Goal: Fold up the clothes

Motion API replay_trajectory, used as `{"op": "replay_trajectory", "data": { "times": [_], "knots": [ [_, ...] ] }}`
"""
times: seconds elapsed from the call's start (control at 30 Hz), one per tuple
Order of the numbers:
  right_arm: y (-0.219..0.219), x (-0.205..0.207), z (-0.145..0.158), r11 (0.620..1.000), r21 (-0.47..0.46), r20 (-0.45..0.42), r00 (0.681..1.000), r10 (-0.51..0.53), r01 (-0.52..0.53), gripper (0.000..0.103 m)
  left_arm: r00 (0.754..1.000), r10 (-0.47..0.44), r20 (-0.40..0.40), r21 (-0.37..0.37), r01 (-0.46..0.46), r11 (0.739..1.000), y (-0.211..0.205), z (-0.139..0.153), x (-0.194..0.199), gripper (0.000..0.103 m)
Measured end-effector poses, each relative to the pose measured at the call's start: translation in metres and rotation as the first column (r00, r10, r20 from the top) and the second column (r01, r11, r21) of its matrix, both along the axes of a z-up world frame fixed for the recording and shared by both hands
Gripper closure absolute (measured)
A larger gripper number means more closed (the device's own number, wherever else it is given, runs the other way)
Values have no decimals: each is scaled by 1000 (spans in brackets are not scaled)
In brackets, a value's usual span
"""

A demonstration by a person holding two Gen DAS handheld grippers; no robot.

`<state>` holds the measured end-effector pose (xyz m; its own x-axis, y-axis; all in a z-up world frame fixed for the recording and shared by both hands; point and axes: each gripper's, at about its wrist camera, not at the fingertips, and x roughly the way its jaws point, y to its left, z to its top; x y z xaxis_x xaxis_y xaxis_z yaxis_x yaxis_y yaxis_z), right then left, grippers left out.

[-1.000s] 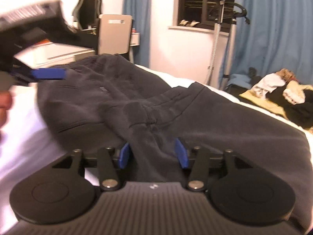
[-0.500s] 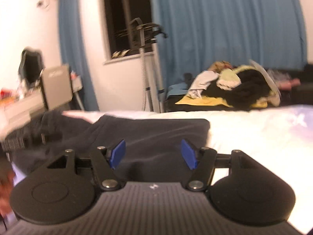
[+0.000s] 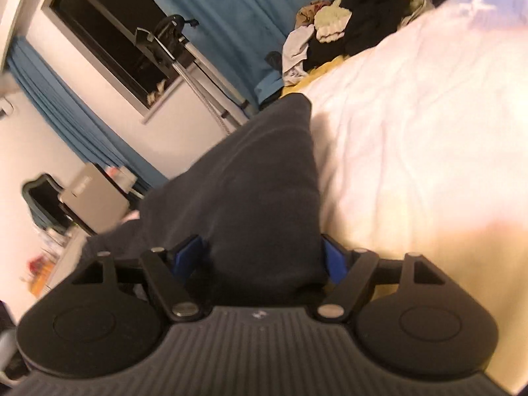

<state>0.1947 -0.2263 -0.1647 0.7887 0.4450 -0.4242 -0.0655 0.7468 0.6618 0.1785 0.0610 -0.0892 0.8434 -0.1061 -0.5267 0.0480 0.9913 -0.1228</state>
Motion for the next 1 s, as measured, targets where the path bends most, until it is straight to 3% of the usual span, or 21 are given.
{"op": "replay_trajectory", "data": {
  "times": [0.07,0.13,0.17,0.2,0.27,0.57,0.67,0.8,0.9,1.0],
  "knots": [
    [3,-1,0,1000,-8,4,1000,4,-4,22,1000,20,-13,-66,-21,998,10,-2,4,32],
    [7,-3,-1,1000,-25,10,1000,8,-8,22,998,53,-25,-106,-55,993,16,-2,7,55],
    [7,-4,-1,1000,-24,9,1000,6,-6,22,997,72,-32,-113,-75,991,18,-2,8,76],
    [7,-5,-2,1000,-21,9,1000,4,-4,22,994,98,-39,-105,-102,989,20,-2,9,88],
    [6,-7,0,1000,-19,16,1000,-2,2,21,992,126,-31,-123,-129,984,26,0,7,92],
    [5,-10,4,1000,-8,59,998,-1,2,17,970,177,169,-123,-158,980,40,49,-22,92],
    [6,-9,6,1000,-17,65,998,8,-7,16,970,182,158,-71,-173,982,39,43,-19,92],
    [1,-10,8,1000,-13,74,997,-17,18,16,978,201,47,-46,-199,979,37,15,-2,92],
    [-5,-11,12,999,-5,86,995,-40,40,16,974,210,88,-29,-208,978,34,20,-7,92],
    [-6,-10,14,999,16,94,995,-33,32,16,959,236,158,-78,-226,971,39,36,-17,92]
  ]
}}
